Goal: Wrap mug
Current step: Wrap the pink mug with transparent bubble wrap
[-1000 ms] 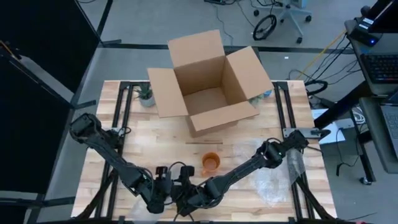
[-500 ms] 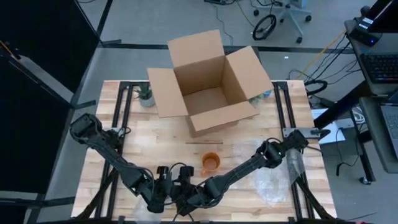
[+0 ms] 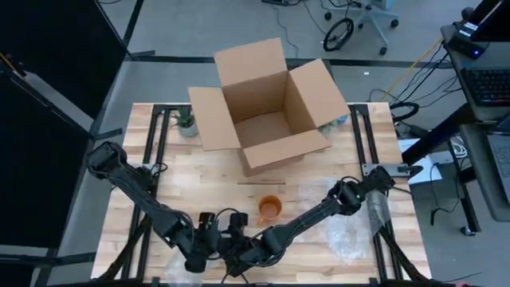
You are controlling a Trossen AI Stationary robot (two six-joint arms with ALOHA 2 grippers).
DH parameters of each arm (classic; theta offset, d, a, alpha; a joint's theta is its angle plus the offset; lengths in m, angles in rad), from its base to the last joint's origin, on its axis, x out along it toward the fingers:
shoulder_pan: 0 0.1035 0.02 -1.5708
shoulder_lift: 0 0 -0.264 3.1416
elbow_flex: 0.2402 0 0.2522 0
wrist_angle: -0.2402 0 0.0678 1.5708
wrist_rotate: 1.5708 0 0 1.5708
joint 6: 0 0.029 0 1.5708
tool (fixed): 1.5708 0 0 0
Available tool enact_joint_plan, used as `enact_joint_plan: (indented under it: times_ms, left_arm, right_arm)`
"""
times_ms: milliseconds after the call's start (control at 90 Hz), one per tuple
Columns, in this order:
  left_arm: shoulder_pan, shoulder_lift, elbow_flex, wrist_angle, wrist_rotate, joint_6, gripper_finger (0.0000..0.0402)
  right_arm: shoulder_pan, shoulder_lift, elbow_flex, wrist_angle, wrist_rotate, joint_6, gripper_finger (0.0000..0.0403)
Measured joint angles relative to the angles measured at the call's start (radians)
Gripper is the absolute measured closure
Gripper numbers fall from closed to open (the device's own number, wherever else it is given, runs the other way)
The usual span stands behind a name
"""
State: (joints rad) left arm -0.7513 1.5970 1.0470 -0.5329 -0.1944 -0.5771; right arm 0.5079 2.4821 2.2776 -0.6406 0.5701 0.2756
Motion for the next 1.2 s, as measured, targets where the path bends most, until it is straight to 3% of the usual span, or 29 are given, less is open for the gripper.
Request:
enact_joint_plan:
  times_ms: [311, 522, 1200]
  left_arm:
    - [0.000, -0.174, 0.002, -0.133, -0.025, -0.046, 0.0204]
    - [-0.001, -0.219, 0.003, -0.291, -0.139, -0.141, 0.0205]
    - [0.039, 0.157, -0.018, -0.045, -0.070, -0.185, 0.0215]
  right_arm:
    - [0.001, 0.000, 0.000, 0.000, 0.000, 0.000, 0.0211]
    - [0.001, 0.000, 0.000, 0.000, 0.000, 0.000, 0.0211]
    - [0.007, 0.000, 0.000, 0.000, -0.005, -0.009, 0.0211]
